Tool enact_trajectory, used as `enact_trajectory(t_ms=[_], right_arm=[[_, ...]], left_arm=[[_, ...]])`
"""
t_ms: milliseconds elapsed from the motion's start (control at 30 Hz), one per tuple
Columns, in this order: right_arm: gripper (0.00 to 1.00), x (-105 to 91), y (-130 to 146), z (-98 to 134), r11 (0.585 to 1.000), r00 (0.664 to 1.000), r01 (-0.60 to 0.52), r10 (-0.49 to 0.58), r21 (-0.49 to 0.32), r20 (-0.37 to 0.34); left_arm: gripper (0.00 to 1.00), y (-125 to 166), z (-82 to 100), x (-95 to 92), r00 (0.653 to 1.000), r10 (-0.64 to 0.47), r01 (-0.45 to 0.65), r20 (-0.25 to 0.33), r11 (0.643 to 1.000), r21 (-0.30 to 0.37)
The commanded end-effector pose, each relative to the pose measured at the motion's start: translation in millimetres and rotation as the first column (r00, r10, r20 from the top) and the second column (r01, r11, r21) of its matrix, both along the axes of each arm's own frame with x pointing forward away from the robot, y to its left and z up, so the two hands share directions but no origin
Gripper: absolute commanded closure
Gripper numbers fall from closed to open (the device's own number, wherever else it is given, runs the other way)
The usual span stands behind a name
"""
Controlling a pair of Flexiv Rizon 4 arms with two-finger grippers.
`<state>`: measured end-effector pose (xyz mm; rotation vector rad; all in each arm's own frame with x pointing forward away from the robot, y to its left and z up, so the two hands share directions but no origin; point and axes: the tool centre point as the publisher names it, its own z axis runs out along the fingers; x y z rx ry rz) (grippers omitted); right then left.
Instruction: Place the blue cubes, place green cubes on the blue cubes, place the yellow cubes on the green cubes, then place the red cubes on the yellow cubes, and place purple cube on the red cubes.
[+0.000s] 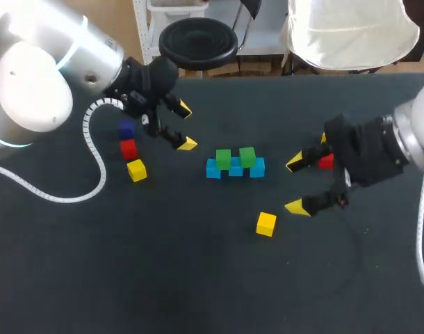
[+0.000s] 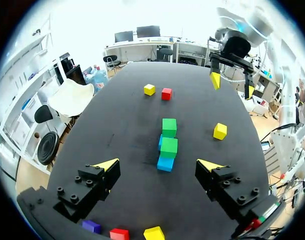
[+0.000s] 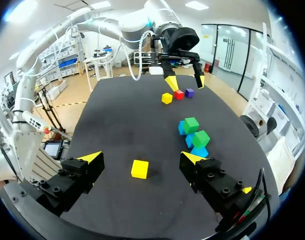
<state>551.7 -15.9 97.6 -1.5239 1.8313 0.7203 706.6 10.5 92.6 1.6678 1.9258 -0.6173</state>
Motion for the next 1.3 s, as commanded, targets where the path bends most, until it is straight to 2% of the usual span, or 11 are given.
enact_trajectory(t_ms=[33,233,367,433,533,633,833,1067,1300], right_arm=[[0.00,-5.1,-0.1,-0.2,0.999,0.999,0.034,-0.034,-0.002,0.030],[0.00,-5.6,2.5,-2.7,1.000,0.999,0.025,-0.025,-0.011,0.021],[0.00,-17.4,0.6,-25.0,0.999,0.995,0.026,-0.022,0.042,-0.102],[0.00,-25.1,-1.1,-32.6,0.997,0.990,0.032,-0.022,0.072,-0.139],[0.00,-33.8,-4.3,-39.2,0.992,0.987,0.047,-0.028,0.117,-0.159],[0.00,-35.8,1.5,-46.3,0.993,0.986,0.016,0.003,0.117,-0.165],[0.00,-29.9,13.7,-59.3,0.992,0.992,-0.034,0.048,0.123,-0.116],[0.00,-26.5,21.0,-71.9,0.989,0.997,0.028,-0.016,0.147,-0.081],[0.00,-30.0,28.4,-81.5,0.988,0.995,0.052,-0.038,0.144,-0.097]], left_arm=[[0.00,1.1,-0.7,-0.7,1.000,-0.002,0.002,0.003,1.000,-0.005],[0.00,1.1,-0.7,-0.7,1.000,-0.002,0.002,0.003,1.000,-0.005],[0.00,1.1,-0.7,-0.7,1.000,-0.002,0.002,0.003,1.000,-0.005],[0.00,1.1,-0.7,-0.7,1.000,-0.002,0.002,0.003,1.000,-0.005],[0.00,1.1,-0.7,-0.7,1.000,-0.002,0.002,0.003,1.000,-0.005],[0.00,1.1,-0.7,-0.7,1.000,-0.002,0.002,0.003,1.000,-0.005],[0.00,1.1,-0.7,-0.7,1.000,-0.002,0.002,0.003,1.000,-0.005],[0.00,1.1,-0.7,-0.7,1.000,-0.002,0.002,0.003,1.000,-0.005],[0.00,1.1,-0.7,-0.7,1.000,-0.002,0.002,0.003,1.000,-0.005]])
